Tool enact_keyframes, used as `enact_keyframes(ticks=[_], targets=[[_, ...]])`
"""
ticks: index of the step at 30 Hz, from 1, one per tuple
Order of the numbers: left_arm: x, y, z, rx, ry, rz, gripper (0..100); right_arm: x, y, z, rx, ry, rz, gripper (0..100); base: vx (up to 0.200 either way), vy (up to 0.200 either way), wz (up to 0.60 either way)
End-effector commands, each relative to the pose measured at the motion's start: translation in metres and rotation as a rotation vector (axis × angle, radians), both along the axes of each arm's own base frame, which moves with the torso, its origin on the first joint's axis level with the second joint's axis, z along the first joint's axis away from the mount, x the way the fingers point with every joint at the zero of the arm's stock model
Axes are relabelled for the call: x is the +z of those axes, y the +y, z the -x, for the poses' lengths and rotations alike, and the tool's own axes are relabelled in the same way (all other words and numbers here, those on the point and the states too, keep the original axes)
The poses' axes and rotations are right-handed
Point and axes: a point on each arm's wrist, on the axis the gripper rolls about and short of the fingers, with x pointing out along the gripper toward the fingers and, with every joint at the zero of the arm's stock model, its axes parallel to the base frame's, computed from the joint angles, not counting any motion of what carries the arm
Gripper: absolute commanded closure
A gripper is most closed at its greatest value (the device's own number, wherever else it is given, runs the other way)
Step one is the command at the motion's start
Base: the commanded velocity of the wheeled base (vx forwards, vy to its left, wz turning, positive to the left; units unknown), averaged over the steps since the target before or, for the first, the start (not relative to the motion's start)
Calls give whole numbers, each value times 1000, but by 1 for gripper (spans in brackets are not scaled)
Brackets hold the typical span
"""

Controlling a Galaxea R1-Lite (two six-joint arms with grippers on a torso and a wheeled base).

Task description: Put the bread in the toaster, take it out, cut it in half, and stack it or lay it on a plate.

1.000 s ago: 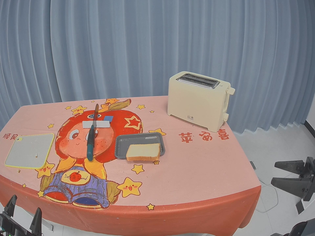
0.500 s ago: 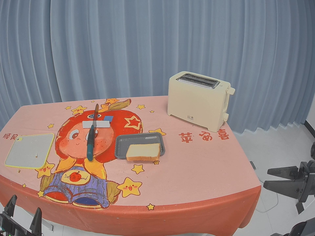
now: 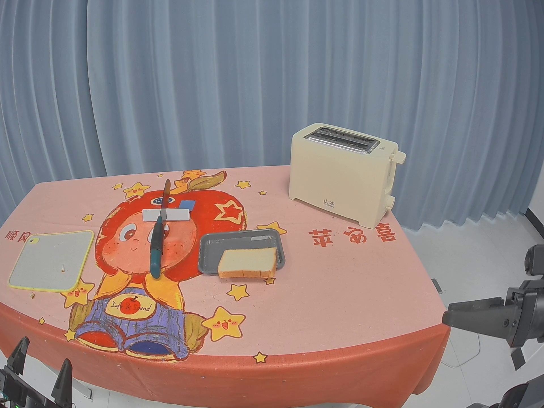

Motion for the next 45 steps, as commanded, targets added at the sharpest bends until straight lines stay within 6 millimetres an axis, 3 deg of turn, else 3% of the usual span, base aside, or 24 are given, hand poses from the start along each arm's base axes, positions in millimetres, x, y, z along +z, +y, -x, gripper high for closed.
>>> enact_keyframes(ticks=[1, 9, 16, 38, 45], targets=[[-5, 0, -1, 1, 19, -1, 0, 0, 4, -3, 9, 19, 1, 0, 0, 0, 0], [-5, 0, -1, 1, 17, -1, 0, -3, 13, -4, 28, 89, -21, 0, 0, 0, 0], [-5, 0, -1, 1, 19, 1, 0, -9, 29, -20, 2, 153, -112, 0, 0, 0, 0], [-5, 0, -1, 1, 17, -1, 0, -6, 57, -47, -54, 274, -368, 0, 0, 0, 0], [-5, 0, -1, 1, 19, -1, 0, -13, 65, -55, -63, 314, -381, 0, 0, 0, 0]])
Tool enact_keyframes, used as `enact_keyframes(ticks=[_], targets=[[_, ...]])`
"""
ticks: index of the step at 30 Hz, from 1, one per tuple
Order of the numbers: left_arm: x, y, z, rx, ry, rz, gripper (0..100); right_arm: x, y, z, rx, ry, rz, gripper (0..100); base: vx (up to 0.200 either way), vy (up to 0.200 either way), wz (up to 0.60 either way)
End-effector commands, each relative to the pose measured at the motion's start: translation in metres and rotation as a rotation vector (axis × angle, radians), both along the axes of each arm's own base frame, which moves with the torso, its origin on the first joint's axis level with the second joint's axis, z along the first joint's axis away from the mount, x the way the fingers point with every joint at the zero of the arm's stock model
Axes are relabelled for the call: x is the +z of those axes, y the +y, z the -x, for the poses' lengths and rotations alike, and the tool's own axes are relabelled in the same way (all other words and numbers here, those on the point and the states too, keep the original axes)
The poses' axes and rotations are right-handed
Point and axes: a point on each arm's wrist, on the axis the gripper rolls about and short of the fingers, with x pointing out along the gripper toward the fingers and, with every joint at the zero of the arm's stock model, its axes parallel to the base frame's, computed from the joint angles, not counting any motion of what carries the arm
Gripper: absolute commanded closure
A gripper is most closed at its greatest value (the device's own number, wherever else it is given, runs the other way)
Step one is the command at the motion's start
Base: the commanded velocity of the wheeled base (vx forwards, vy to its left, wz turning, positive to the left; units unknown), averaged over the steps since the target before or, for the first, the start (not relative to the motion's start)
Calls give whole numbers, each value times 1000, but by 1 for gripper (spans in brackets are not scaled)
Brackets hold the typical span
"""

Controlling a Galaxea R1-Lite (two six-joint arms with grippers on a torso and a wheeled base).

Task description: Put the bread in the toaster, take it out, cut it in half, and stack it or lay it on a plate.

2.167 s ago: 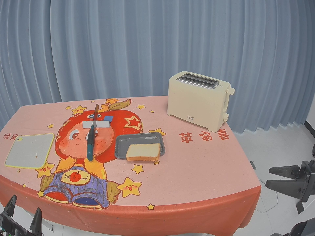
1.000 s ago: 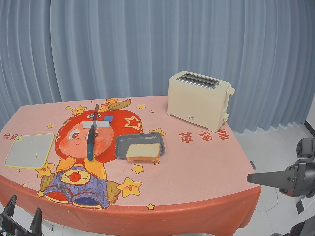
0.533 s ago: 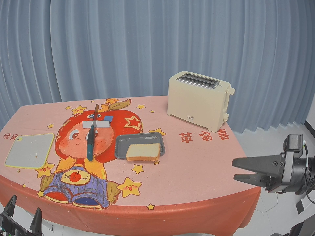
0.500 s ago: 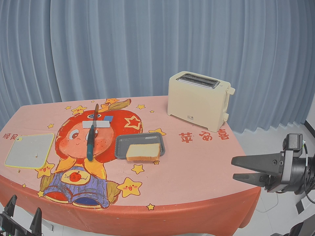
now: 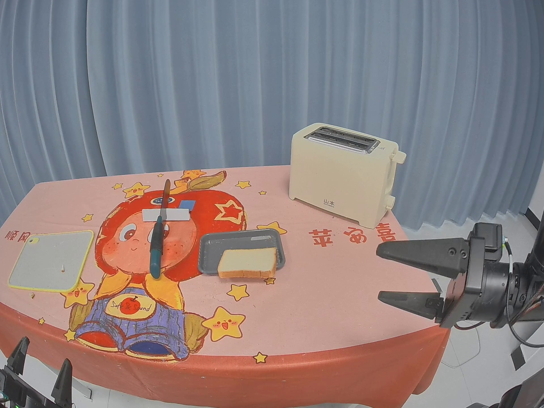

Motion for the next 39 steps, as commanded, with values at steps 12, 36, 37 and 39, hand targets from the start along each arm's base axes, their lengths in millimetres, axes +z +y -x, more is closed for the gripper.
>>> enact_keyframes(ticks=[12, 36, 37, 39], targets=[[-5, 0, -1, 1, 19, 0, 0, -7, 12, -13, 3, 85, -74, 0, 0, 0, 0], [-5, 0, -1, 1, 19, 0, 0, 6, 18, -22, 15, 146, -181, 0, 0, 0, 0], [-5, 0, -1, 1, 18, 0, 0, 5, 18, -22, 15, 146, -181, 0, 0, 0, 0], [-5, 0, -1, 1, 19, 1, 0, 0, 23, -27, 13, 144, -178, 0, 0, 0, 0]])
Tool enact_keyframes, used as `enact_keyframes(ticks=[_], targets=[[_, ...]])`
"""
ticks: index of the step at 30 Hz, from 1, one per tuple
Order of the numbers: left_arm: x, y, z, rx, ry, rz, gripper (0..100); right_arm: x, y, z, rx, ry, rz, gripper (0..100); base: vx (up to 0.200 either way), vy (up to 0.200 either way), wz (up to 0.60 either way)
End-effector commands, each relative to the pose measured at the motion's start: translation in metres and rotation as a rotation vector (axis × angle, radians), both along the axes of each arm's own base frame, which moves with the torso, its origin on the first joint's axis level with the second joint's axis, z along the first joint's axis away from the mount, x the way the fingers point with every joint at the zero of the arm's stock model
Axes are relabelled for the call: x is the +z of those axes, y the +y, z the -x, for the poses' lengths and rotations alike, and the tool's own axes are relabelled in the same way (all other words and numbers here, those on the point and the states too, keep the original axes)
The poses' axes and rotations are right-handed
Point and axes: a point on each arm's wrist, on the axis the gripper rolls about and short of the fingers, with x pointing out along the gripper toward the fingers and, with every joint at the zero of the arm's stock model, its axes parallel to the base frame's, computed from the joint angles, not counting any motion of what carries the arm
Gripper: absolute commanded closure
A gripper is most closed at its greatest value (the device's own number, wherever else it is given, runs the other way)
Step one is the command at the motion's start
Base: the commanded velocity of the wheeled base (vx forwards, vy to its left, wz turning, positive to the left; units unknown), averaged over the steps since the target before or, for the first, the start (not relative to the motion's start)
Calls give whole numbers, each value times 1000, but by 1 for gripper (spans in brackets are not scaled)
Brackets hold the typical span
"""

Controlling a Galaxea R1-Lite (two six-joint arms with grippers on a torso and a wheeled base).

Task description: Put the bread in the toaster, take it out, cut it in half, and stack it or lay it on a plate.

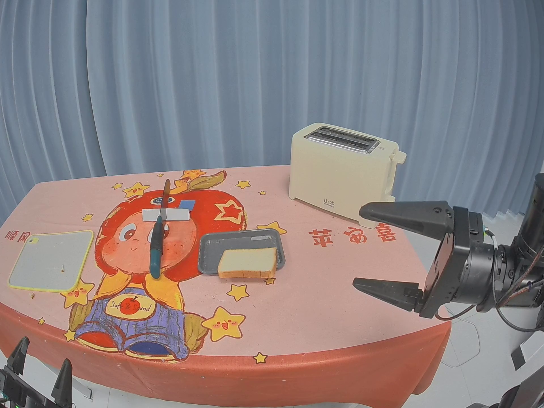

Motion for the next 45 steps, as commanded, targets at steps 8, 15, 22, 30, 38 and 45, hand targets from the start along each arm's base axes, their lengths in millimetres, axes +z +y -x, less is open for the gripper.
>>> enact_keyframes(ticks=[8, 15, 22, 30, 38, 45], targets=[[-5, 0, -1, -1, 17, 1, 0, -21, 26, -28, -9, 21, 26, 0, 0, 0, 0], [-5, 0, -1, 0, 19, 1, 0, -42, 42, -46, -8, 71, 78, 0, 0, 0, 0], [-5, 0, -1, 0, 19, 0, 0, -57, 51, -56, -8, 106, 110, 0, 0, 0, 0], [-5, 0, -1, 0, 17, 0, 0, -58, 50, -60, -18, 106, 112, 0, 0, 0, 0], [-5, 0, -1, 0, 19, 0, 0, -76, 60, -74, -22, 128, 131, 0, 0, 0, 0], [-5, 0, -1, -1, 19, 0, 0, -88, 68, -83, -24, 99, 103, 0, 0, 0, 0]])
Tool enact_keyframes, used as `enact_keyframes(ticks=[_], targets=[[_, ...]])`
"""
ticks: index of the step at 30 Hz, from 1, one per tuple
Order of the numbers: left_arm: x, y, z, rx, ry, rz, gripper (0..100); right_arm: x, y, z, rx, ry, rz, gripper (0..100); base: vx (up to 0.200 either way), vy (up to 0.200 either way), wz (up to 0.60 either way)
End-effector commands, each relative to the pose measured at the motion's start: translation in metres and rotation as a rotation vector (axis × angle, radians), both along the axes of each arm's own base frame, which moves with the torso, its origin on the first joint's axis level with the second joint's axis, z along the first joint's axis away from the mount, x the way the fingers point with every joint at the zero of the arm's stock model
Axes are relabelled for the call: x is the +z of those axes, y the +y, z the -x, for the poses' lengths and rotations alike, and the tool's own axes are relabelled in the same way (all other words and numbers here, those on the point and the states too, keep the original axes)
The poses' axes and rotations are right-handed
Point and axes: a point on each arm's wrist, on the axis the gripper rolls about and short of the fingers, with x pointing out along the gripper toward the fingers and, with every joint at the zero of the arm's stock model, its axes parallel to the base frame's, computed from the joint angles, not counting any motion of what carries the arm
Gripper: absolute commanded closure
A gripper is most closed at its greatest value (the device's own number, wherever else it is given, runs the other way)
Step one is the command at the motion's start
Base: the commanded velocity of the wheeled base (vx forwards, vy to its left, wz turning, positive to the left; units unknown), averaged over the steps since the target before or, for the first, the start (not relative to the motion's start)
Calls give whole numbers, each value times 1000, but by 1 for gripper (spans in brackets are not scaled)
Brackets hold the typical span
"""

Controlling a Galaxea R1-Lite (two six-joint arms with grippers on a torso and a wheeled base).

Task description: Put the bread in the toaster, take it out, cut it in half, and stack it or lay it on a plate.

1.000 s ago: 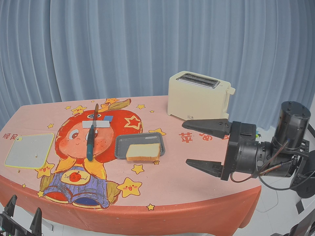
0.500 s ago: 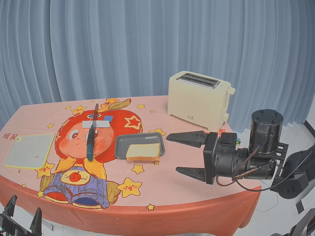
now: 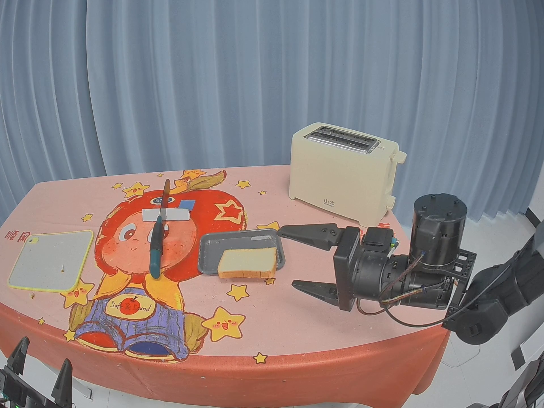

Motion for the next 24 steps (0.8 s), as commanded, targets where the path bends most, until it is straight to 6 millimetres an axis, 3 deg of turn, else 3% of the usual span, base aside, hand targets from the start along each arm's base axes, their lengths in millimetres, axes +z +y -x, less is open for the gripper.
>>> enact_keyframes(ticks=[1, 24], targets=[[-5, 0, -1, 1, 19, 1, 0, -21, 8, -9, 0, 39, 33, 0, 0, 0, 0], [-5, 0, -1, 0, 19, 0, 0, -40, 33, -38, -4, 87, 62, 0, 0, 0, 0]])
